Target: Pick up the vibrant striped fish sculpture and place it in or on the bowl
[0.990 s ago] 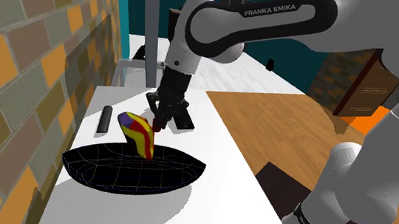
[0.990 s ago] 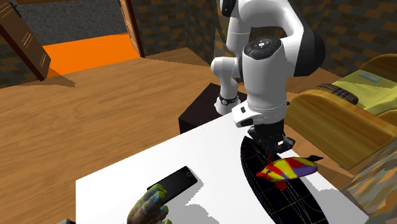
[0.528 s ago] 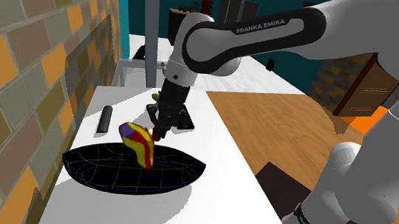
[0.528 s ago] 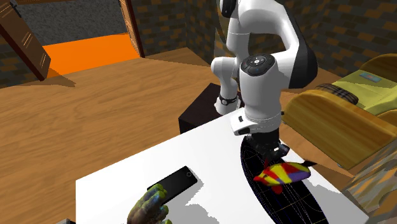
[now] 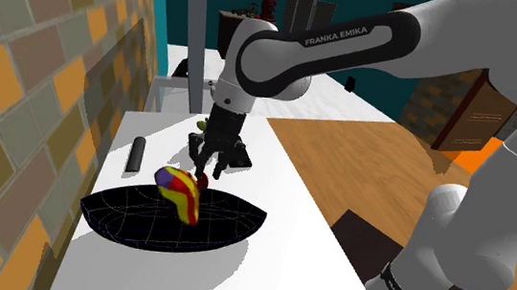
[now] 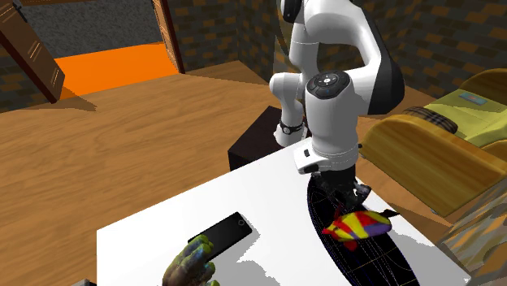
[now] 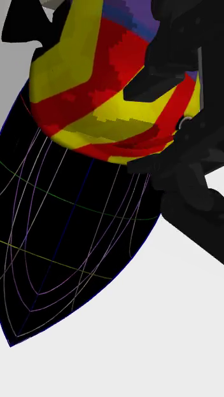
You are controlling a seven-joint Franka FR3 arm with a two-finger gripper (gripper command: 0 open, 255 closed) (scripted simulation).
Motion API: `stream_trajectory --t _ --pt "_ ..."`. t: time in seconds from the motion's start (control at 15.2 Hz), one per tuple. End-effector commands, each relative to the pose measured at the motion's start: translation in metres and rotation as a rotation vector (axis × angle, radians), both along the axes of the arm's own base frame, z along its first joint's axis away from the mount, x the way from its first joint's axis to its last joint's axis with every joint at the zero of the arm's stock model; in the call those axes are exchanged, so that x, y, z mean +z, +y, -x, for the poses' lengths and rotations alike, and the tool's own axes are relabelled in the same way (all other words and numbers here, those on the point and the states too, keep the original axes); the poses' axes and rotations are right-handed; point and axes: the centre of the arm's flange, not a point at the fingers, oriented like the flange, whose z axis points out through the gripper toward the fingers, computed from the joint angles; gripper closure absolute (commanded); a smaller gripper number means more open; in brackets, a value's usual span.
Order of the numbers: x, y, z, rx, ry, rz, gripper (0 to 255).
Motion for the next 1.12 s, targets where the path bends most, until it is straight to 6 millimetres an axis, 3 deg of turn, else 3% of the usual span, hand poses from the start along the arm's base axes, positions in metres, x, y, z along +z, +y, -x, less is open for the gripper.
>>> stream_trajectory --t 0.0,0.26,0.53,1.06 --pt "0.0 0.0 0.0 0.0 0.0 0.0 0" --pt "0.0 0.0 0.0 0.0 0.0 0.0 0" --pt "0.047 -0.017 -0.003 0.0 0.0 0.0 0" --pt "0.047 -0.017 -0.003 0.0 0.0 0.0 0"
